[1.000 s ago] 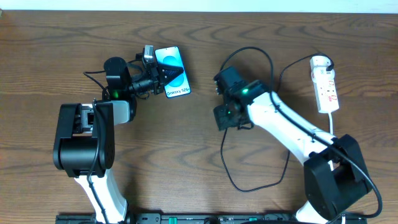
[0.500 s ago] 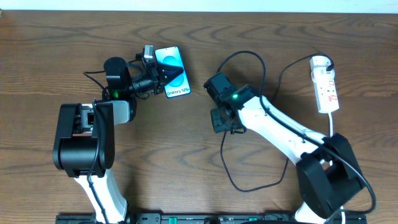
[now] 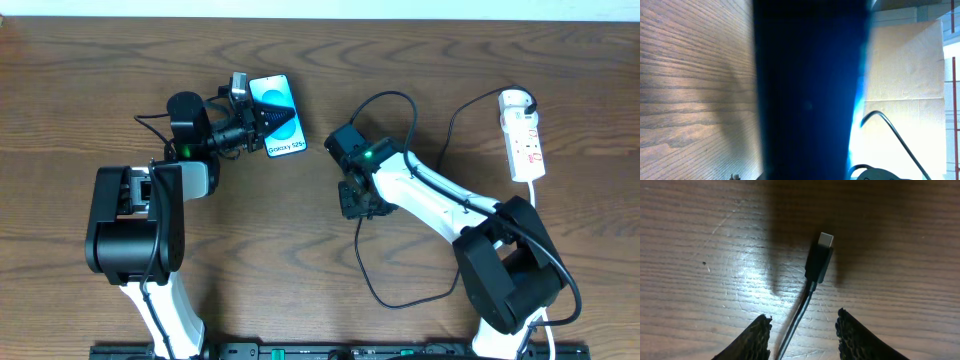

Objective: Plug charger to phone and switch on socket

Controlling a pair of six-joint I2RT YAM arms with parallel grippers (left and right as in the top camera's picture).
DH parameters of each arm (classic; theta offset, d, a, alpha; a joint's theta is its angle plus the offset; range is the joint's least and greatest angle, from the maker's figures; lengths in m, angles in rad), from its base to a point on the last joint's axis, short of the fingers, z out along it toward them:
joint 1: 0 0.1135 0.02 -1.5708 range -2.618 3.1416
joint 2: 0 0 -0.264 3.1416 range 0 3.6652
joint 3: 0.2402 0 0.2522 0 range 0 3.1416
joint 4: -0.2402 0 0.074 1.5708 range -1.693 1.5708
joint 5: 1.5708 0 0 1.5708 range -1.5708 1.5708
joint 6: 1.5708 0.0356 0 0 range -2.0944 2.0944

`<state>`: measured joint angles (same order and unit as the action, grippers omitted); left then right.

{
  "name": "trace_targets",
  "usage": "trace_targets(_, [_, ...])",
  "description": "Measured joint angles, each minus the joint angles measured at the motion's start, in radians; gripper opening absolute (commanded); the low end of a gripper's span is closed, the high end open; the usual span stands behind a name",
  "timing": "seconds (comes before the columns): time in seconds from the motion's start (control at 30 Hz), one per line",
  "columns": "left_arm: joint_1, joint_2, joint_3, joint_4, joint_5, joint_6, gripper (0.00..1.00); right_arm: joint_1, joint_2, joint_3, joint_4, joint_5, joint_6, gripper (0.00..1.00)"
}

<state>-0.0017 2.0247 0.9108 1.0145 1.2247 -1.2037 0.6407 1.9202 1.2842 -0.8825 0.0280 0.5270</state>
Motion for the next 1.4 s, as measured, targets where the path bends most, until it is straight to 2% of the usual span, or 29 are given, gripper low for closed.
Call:
trace_targets(0.7, [0.000, 0.000, 0.000, 0.000, 0.000, -0.004, 0.08, -0.046, 0.045, 0.000, -0.016, -0.069, 0.006, 0.30])
trace_targets(0.8, [0.000, 0.000, 0.000, 0.000, 0.000, -0.004, 0.07, -0.049, 0.045, 0.000, -0.019, -0.079, 0.006, 0.26])
trace_targets(1.4, [0.000, 0.000, 0.000, 0.000, 0.000, -0.053, 0.07, -0.050, 0.067, 0.005, -0.001, -0.100, 0.010, 0.22])
